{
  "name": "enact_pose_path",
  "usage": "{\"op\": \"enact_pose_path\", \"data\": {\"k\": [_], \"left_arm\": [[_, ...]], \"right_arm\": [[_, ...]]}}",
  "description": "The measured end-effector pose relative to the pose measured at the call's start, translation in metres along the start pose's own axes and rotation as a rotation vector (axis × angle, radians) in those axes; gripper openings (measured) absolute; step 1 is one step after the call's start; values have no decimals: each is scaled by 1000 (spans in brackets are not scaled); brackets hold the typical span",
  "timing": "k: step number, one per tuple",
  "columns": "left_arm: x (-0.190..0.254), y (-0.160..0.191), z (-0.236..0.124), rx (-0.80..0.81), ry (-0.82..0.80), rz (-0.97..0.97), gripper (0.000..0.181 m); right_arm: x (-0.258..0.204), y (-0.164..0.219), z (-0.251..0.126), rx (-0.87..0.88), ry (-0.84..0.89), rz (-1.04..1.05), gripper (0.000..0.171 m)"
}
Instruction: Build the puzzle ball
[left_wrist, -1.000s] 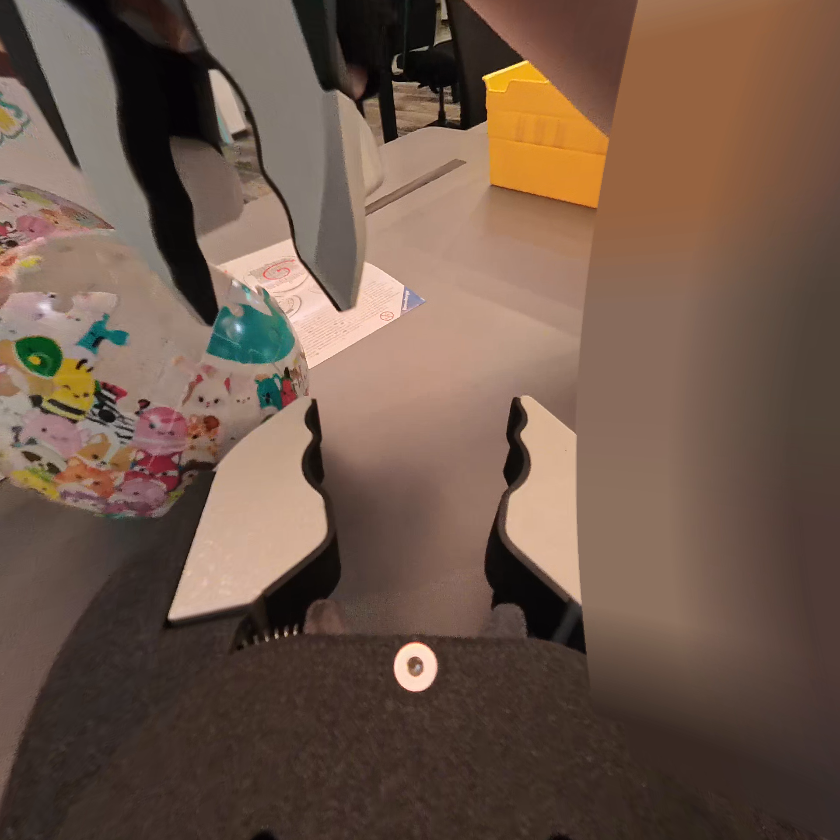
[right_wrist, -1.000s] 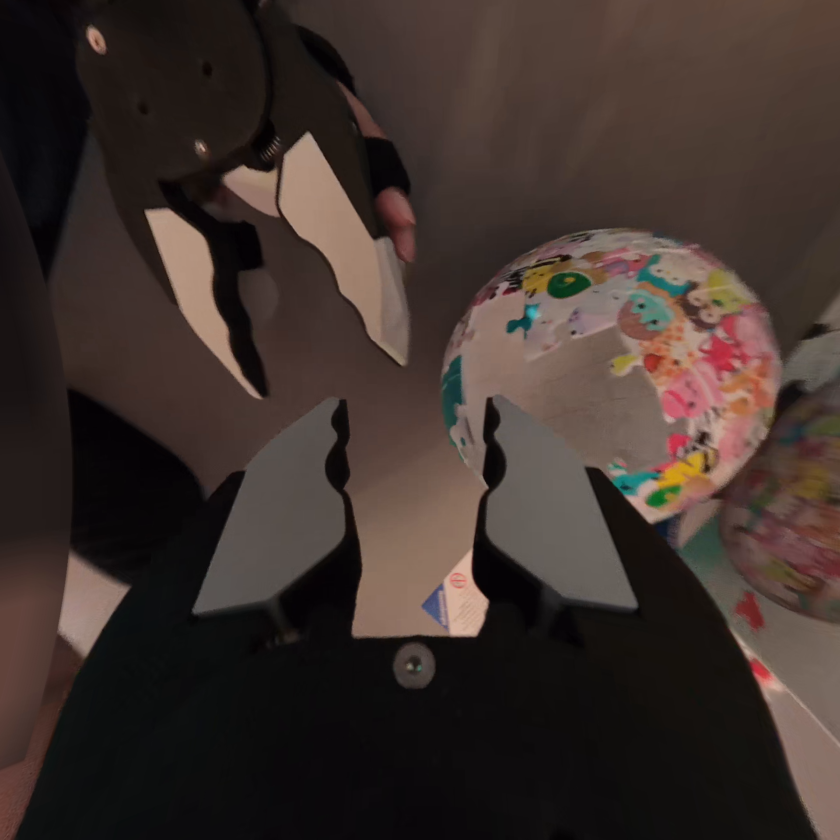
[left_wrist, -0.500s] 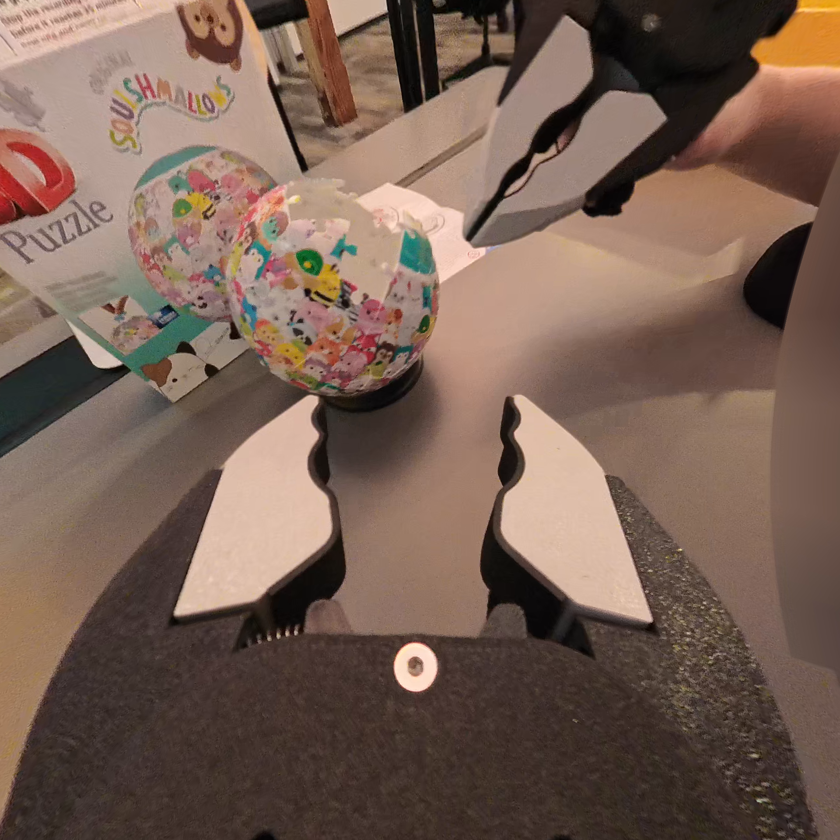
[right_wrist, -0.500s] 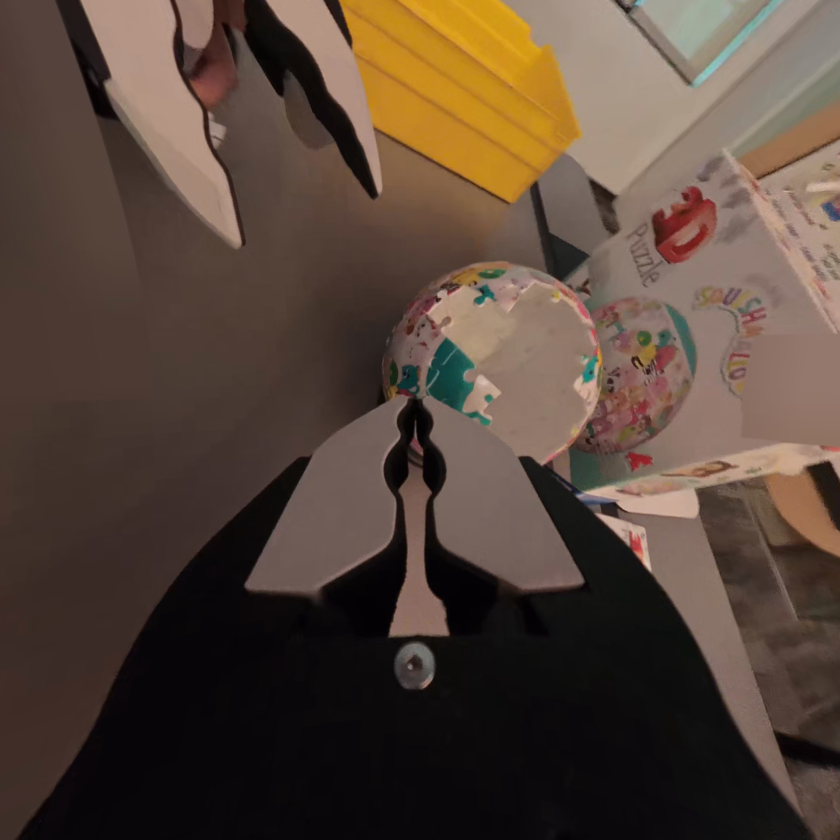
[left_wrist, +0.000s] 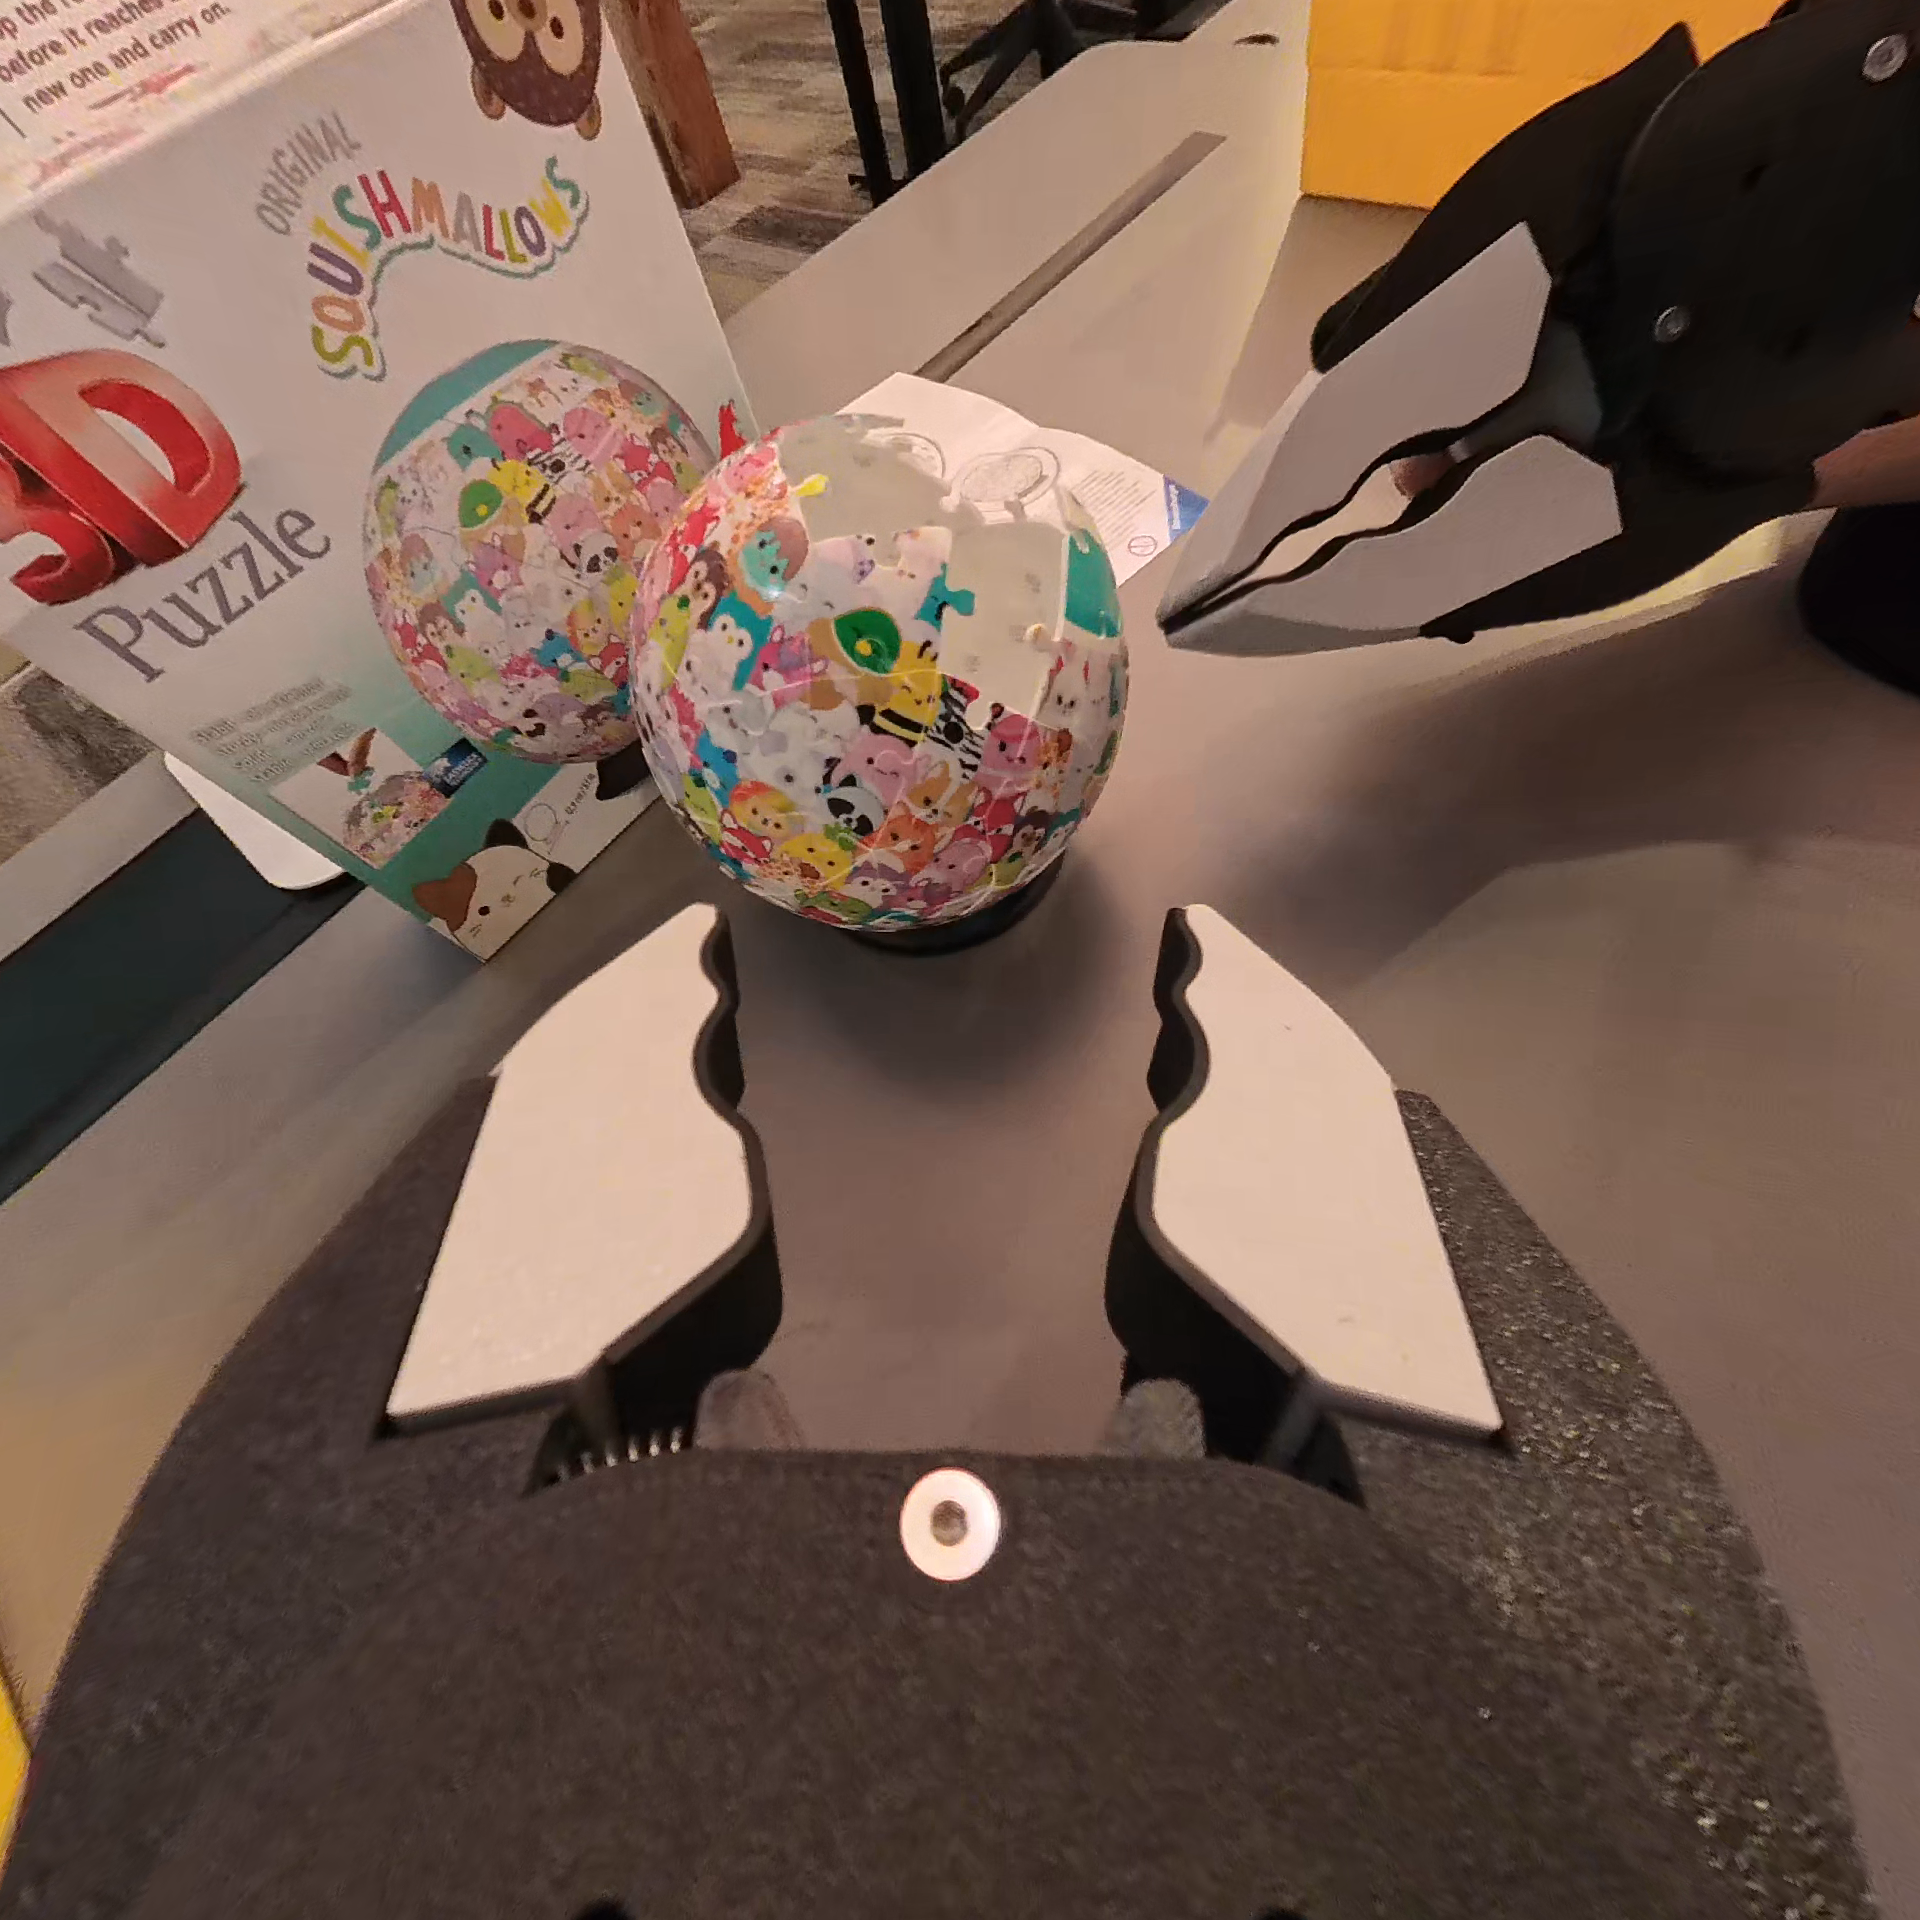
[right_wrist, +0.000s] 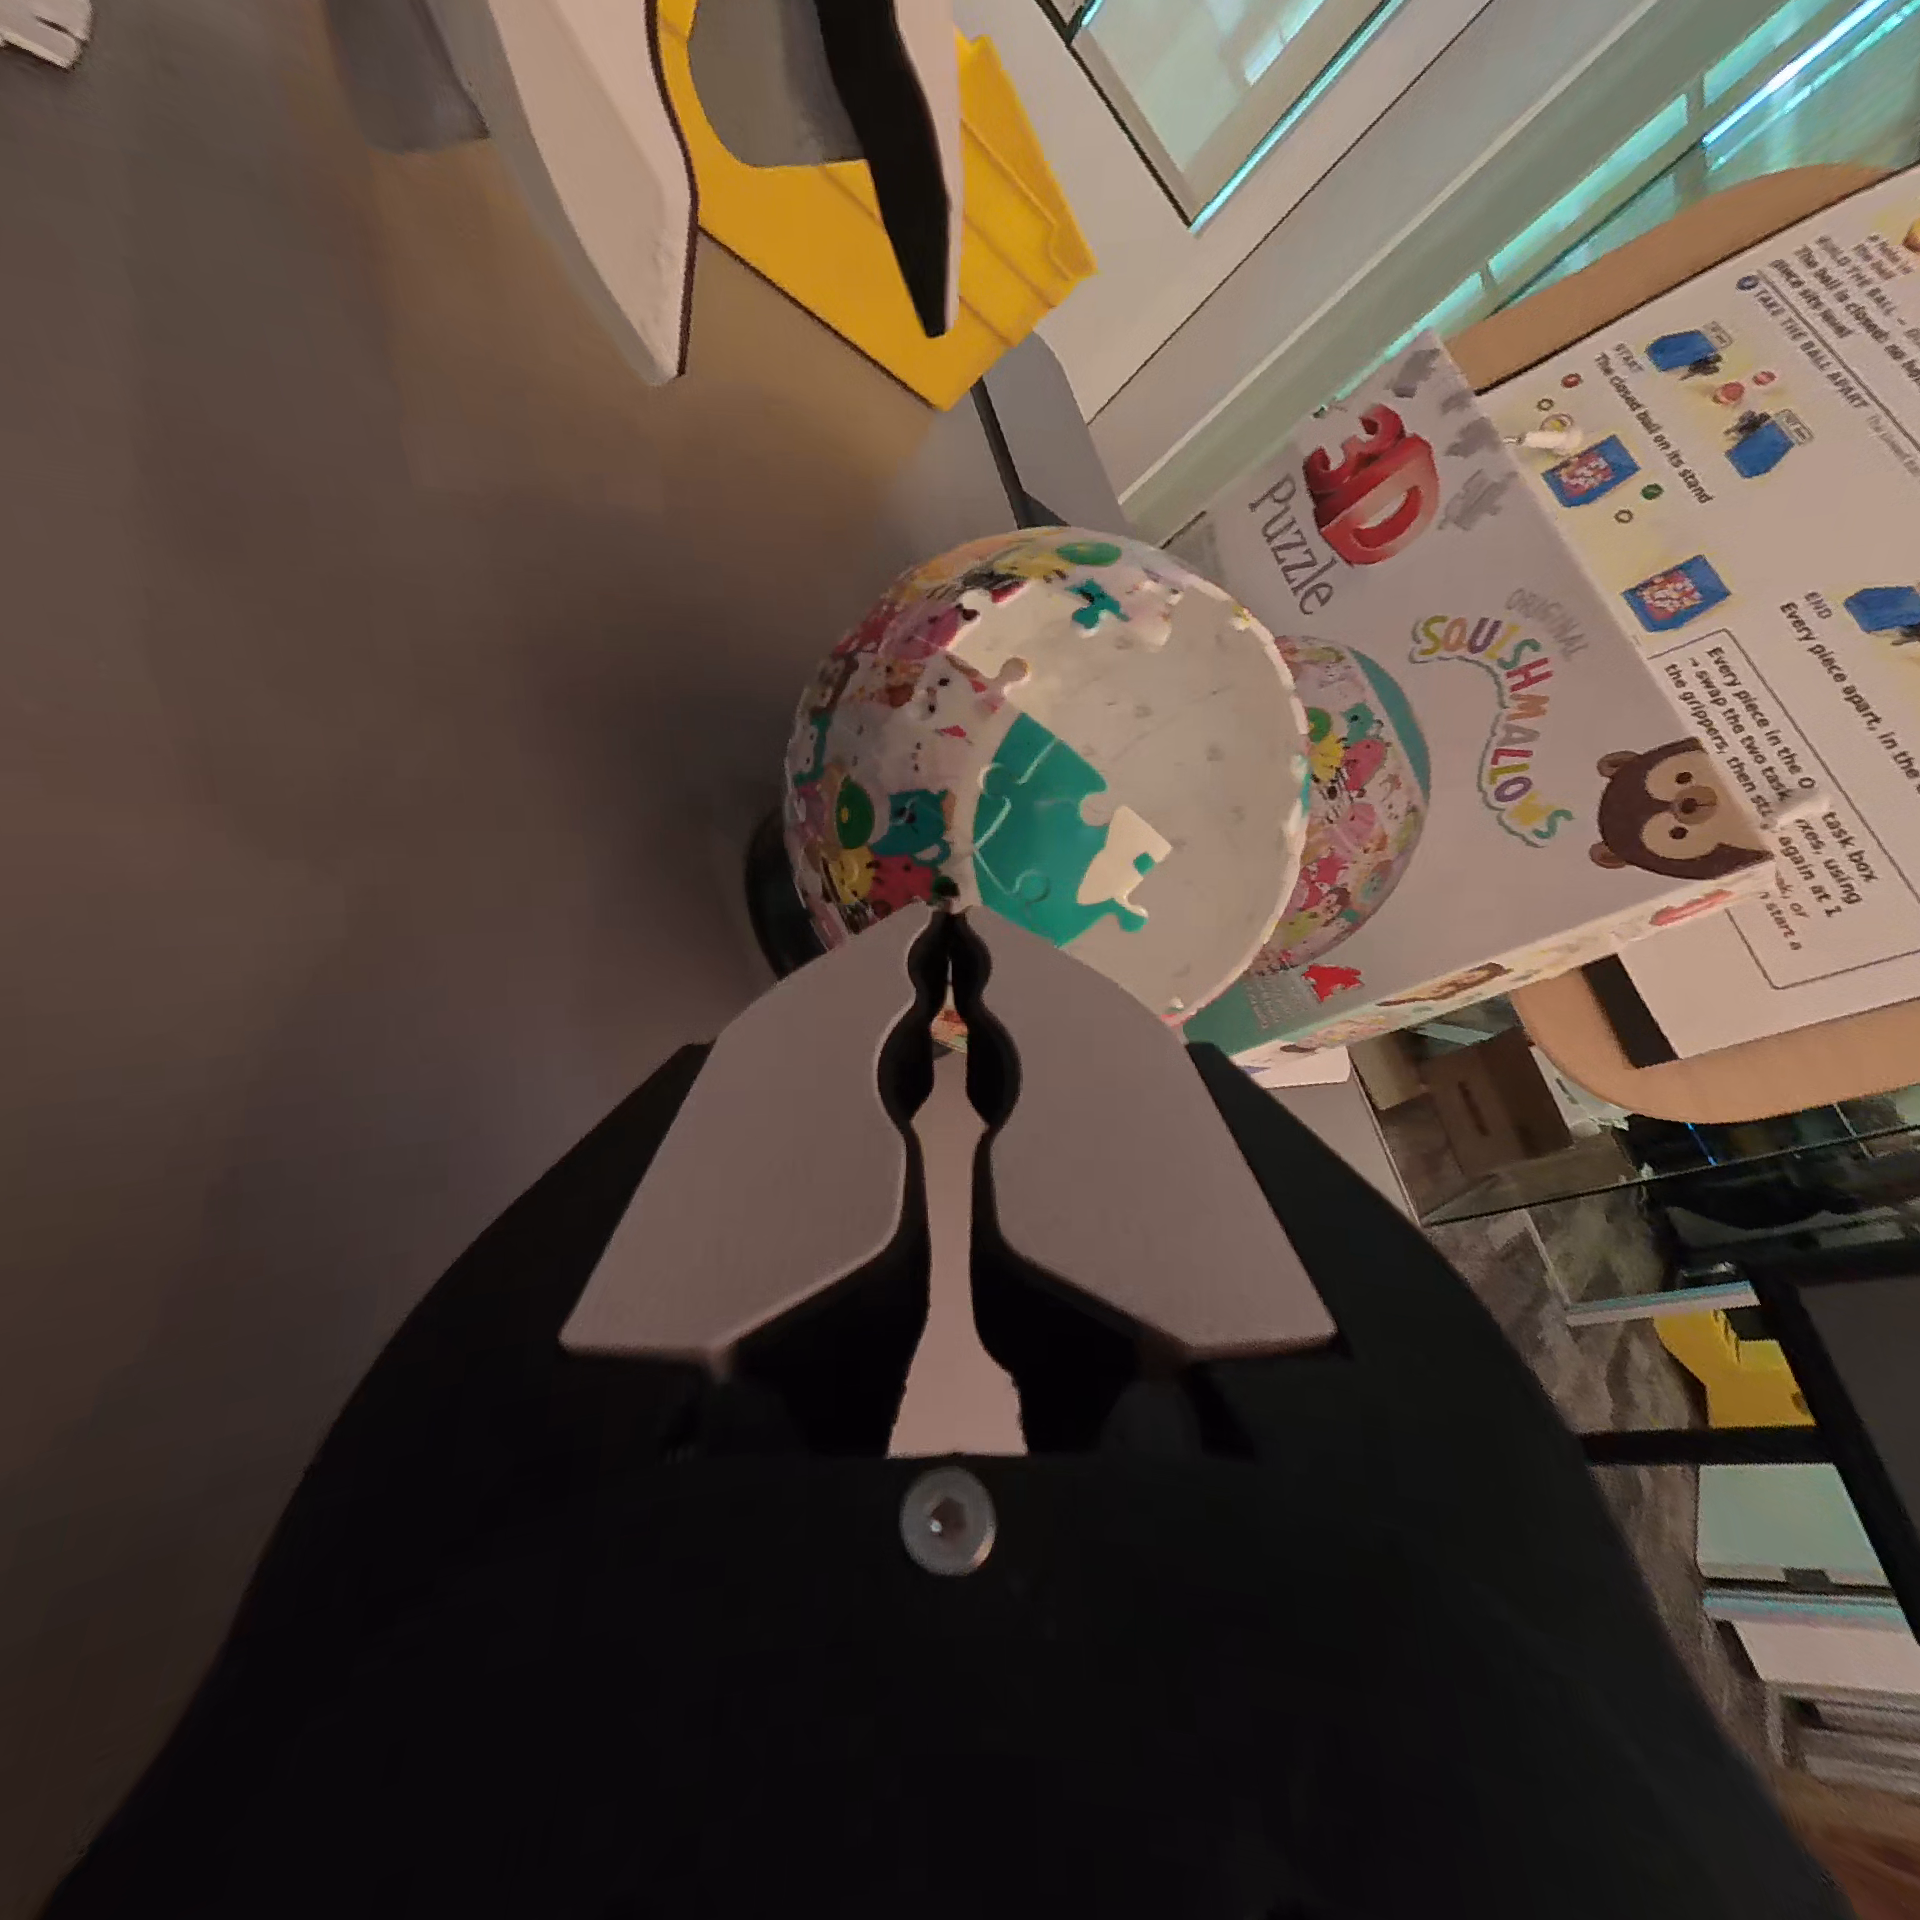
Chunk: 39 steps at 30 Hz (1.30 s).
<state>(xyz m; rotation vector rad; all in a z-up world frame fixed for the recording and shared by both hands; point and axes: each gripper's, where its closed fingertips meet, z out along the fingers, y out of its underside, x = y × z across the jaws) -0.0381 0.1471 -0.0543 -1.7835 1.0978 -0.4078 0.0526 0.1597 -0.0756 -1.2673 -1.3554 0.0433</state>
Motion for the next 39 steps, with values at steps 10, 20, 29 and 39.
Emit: {"op": "enact_pose_path", "data": {"k": [10, 20, 29, 39], "left_arm": [[9, 8, -9, 5, 4, -5, 76], [9, 16, -17, -16, -3, -9, 75], [-11, 19, -4, -65, 85, 84, 79], [-40, 26, 10, -104, 102, 73, 80]], "right_arm": [[4, -1, 6, -4, 15, 6, 1], [1, 4, 0, -36, 13, 27, 1], [12, 28, -1, -68, -17, 229, 1], [16, 5, -9, 56, -352, 34, 28]]}}
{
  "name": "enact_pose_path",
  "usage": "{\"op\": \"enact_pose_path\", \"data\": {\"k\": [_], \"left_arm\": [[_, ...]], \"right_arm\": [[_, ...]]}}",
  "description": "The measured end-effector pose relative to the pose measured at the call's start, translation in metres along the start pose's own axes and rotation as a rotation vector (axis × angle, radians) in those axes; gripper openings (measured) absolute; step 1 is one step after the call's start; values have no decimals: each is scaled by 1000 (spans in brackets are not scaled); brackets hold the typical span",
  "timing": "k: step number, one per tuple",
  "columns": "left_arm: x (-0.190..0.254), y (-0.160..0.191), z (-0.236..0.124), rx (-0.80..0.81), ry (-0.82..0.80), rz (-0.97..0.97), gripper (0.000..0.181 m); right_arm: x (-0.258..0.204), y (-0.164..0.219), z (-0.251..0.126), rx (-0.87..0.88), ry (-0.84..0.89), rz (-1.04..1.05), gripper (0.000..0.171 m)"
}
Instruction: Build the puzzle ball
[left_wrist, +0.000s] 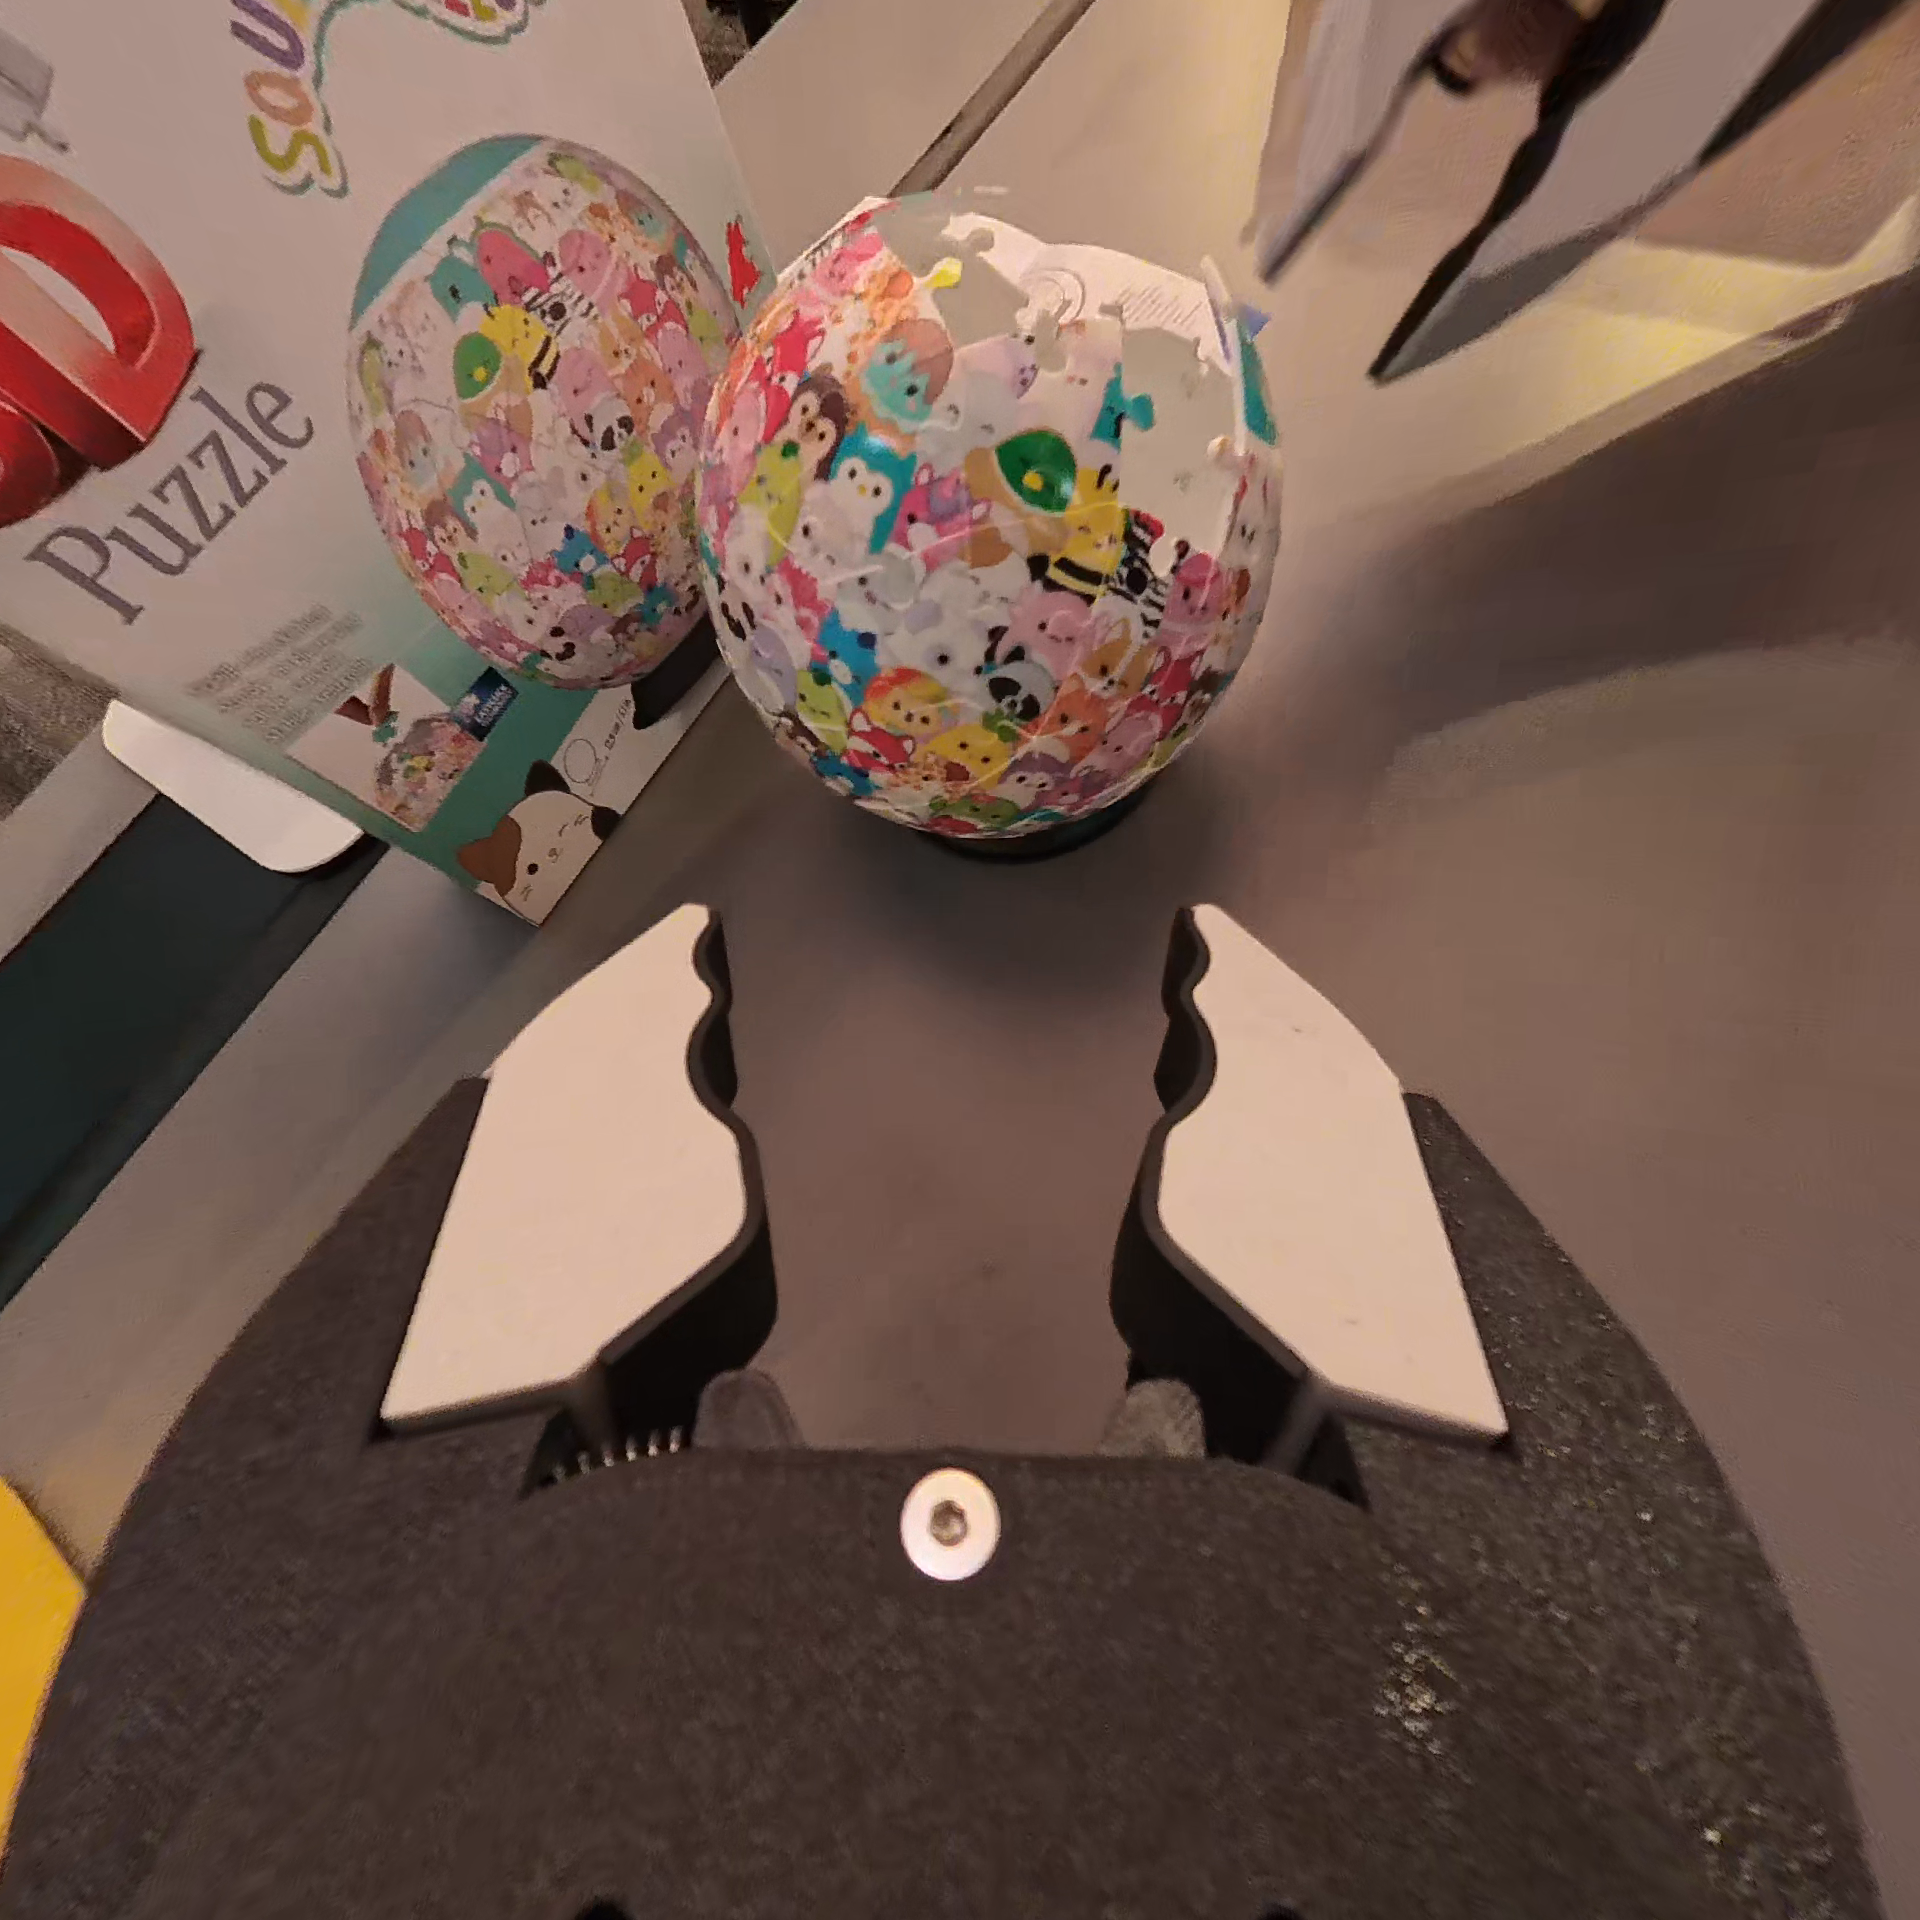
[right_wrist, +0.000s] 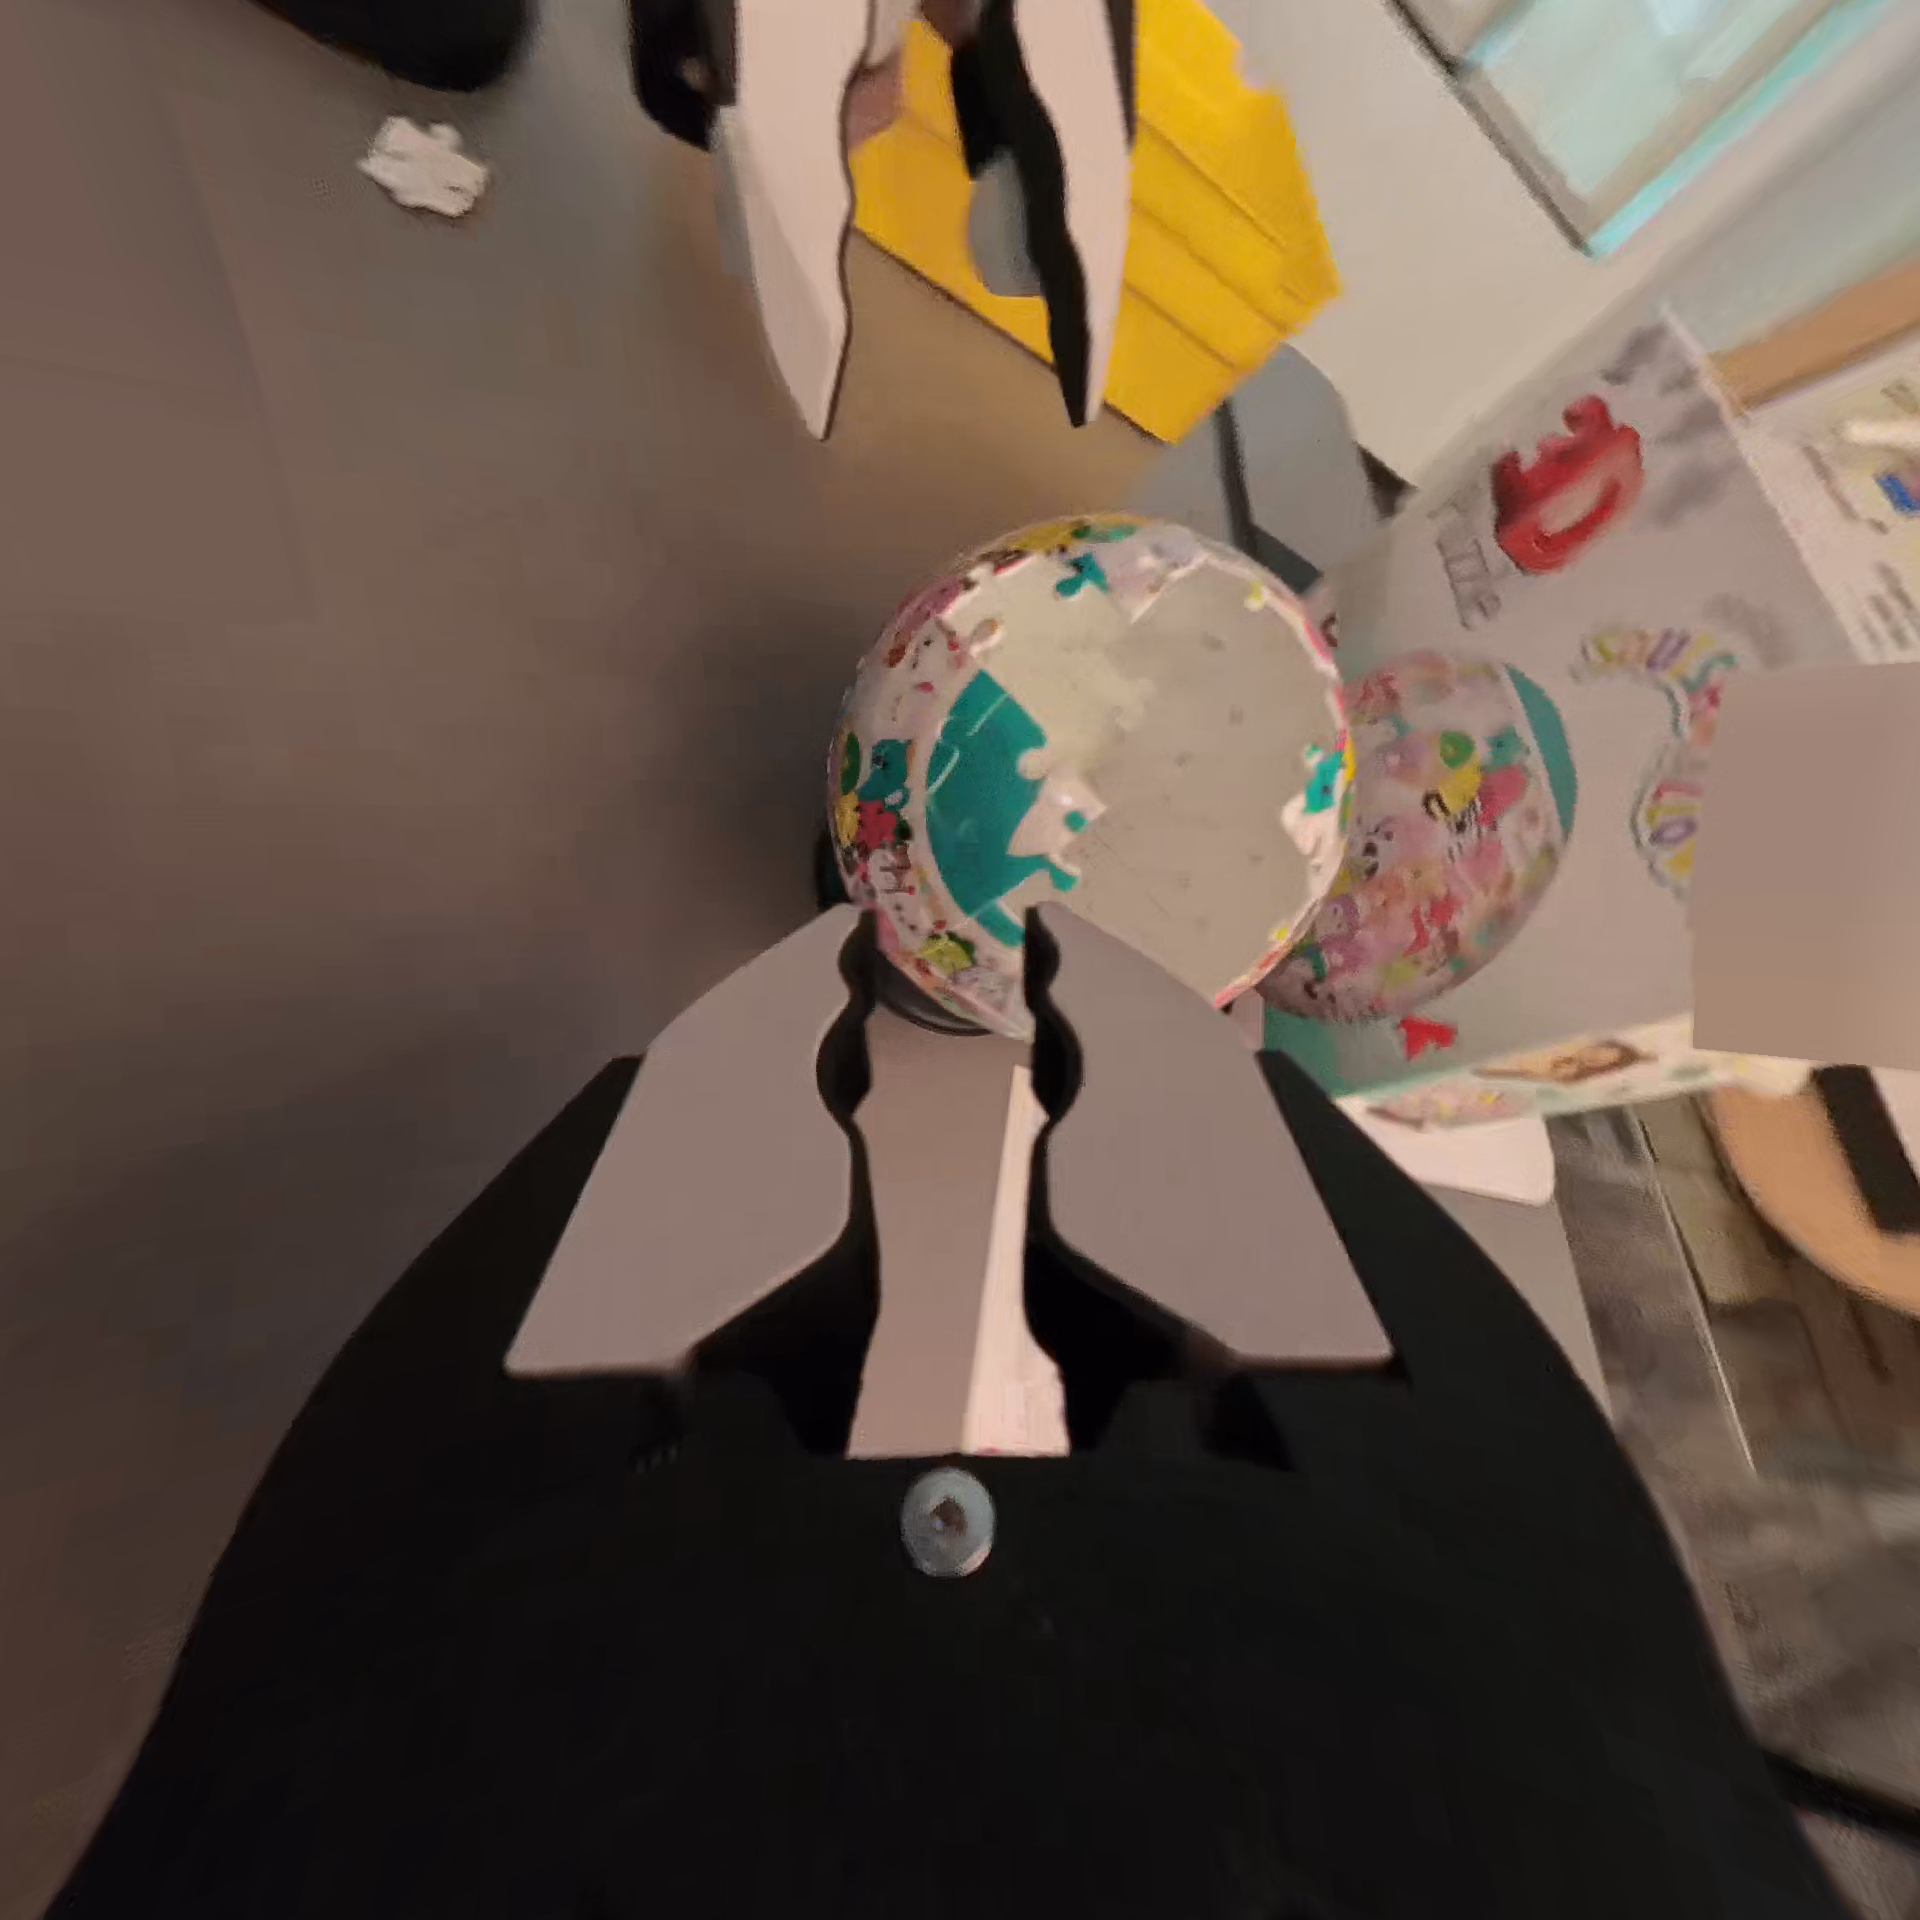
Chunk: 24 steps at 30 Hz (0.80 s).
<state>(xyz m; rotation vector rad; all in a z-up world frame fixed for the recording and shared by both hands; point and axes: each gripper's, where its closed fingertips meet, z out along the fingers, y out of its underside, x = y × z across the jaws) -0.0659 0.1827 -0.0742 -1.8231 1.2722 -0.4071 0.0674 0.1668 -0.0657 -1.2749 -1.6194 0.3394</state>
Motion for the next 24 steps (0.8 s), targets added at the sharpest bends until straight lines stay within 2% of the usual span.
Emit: {"op": "enact_pose_path", "data": {"k": [2, 3, 9, 16, 24], "left_arm": [[1, 0, -4, 3, -4, 5, 79], [1, 0, -6, 3, -8, 9, 79], [7, 3, -23, 9, -38, 26, 79], [21, -3, -50, 41, -61, 50, 76], [34, -3, -68, 61, -69, 63, 75]], "right_arm": [[8, -8, -4, 18, -151, 9, 33], [10, -9, -5, -4, -243, 32, 40], [11, -6, -2, -194, -584, 24, 39], [-3, 9, 11, -339, -736, -31, 38], [-7, 16, 19, -408, -804, -72, 19]]}}
